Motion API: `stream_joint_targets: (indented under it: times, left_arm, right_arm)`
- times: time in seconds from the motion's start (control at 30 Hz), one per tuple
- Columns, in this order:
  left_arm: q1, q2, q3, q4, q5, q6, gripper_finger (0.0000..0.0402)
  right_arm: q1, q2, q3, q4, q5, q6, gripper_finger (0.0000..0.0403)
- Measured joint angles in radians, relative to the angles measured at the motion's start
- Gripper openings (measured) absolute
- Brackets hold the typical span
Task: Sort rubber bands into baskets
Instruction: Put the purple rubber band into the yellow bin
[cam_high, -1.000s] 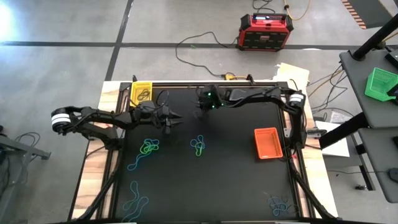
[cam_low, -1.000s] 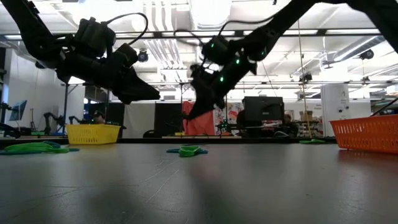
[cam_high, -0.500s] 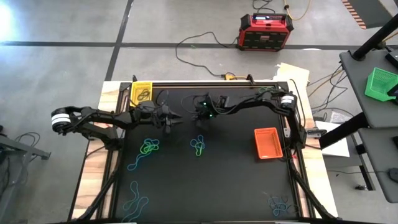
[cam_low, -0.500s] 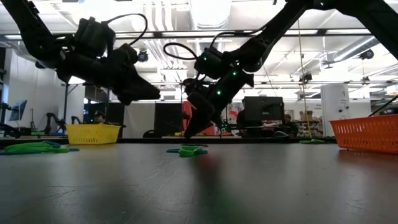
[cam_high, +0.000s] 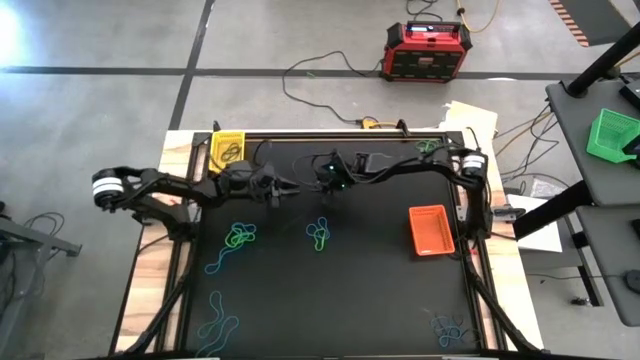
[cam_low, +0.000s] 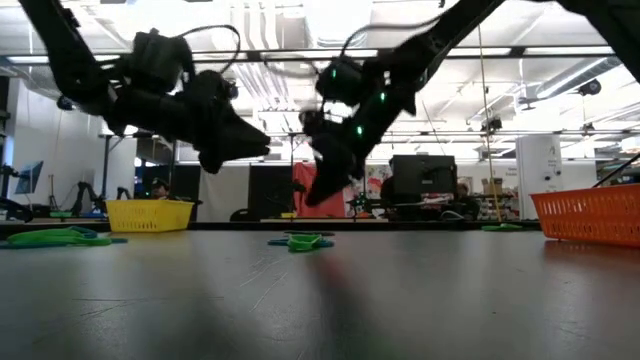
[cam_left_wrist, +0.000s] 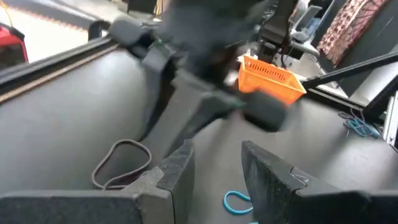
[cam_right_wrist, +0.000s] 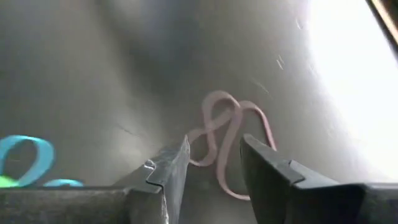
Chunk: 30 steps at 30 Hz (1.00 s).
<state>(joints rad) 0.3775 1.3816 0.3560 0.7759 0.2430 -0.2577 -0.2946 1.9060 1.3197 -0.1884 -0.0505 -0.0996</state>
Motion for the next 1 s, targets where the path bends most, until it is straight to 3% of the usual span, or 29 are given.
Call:
stream_joint_targets:
  times: [0.17, 0.33, 0.5, 0.67, 1.0]
  left_arm:
    - [0.0, 0.112, 0.12, -0.111, -0.003, -0.047, 0.0116]
    - [0.001, 0.192, 0.187, -0.143, -0.159, -0.003, 0.0117]
    - [0.0, 0.282, 0.223, -0.135, -0.213, 0.036, 0.0141]
    - [0.001, 0.37, 0.276, -0.155, -0.307, 0.035, 0.0196]
    - [-0.017, 0.487, 0.292, -0.06, -0.305, 0.125, 0.0292]
  right_arm:
    - [0.054, -0.1, -0.006, -0.066, 0.08, -0.013, 0.0126]
    - [0.145, -0.201, -0.044, -0.224, 0.291, 0.019, 0.0107]
    - [0.222, -0.296, -0.135, -0.24, 0.42, 0.094, 0.0093]
    - [0.252, -0.367, -0.246, -0.185, 0.437, 0.176, 0.0086]
    - [0.253, -0.463, -0.414, -0.096, 0.444, 0.283, 0.0086]
